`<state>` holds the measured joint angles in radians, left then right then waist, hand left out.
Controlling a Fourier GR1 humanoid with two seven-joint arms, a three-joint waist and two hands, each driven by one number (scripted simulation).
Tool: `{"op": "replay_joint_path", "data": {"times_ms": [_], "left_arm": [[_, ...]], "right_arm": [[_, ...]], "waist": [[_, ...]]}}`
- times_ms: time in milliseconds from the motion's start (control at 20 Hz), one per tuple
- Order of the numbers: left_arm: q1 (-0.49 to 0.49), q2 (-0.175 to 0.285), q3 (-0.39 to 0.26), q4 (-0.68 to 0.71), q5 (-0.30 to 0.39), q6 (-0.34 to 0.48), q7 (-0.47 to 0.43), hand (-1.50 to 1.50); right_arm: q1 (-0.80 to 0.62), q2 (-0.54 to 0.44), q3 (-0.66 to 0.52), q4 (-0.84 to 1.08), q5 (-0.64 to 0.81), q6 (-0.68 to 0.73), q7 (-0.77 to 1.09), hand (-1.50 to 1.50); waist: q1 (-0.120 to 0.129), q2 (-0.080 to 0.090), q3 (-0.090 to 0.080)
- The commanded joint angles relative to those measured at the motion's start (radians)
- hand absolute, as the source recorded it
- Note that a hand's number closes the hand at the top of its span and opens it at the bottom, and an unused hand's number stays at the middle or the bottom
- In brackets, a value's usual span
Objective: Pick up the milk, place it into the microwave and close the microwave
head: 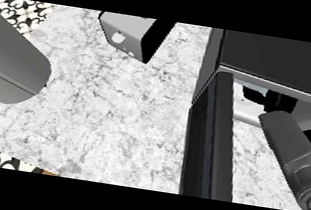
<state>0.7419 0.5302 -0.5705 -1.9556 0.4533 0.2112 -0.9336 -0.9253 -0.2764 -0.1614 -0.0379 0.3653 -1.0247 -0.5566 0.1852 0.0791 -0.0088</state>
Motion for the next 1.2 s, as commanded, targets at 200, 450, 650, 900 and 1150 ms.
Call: {"op": "replay_joint_path", "data": {"times_ms": [200,450,650,900,1150], "left_arm": [[-0.009,0.007,-0.002,0.010,0.004,-0.006,0.018,-1.50],[-0.045,0.005,0.051,0.011,0.024,-0.005,0.013,-1.50],[-0.035,-0.005,0.024,0.025,0.005,-0.010,0.003,-1.50],[-0.027,-0.014,0.009,0.040,-0.006,-0.010,-0.004,-1.50],[-0.004,-0.006,0.012,0.033,-0.003,-0.015,-0.008,-1.50]], "right_arm": [[-0.063,0.103,0.052,-0.002,0.048,0.160,-0.059,-1.50],[-0.049,0.137,0.053,-0.007,0.048,0.218,-0.097,-1.50],[-0.076,0.149,0.048,-0.001,0.043,0.291,-0.087,-1.50],[-0.055,0.186,-0.035,-0.062,-0.040,0.374,-0.157,-1.50],[0.000,0.188,-0.100,-0.089,-0.106,0.517,-0.254,-1.50]], "waist": [[-0.008,-0.011,0.017],[-0.025,-0.010,0.017],[-0.029,-0.017,0.016],[-0.053,-0.024,0.018],[-0.078,-0.033,0.017]]}}
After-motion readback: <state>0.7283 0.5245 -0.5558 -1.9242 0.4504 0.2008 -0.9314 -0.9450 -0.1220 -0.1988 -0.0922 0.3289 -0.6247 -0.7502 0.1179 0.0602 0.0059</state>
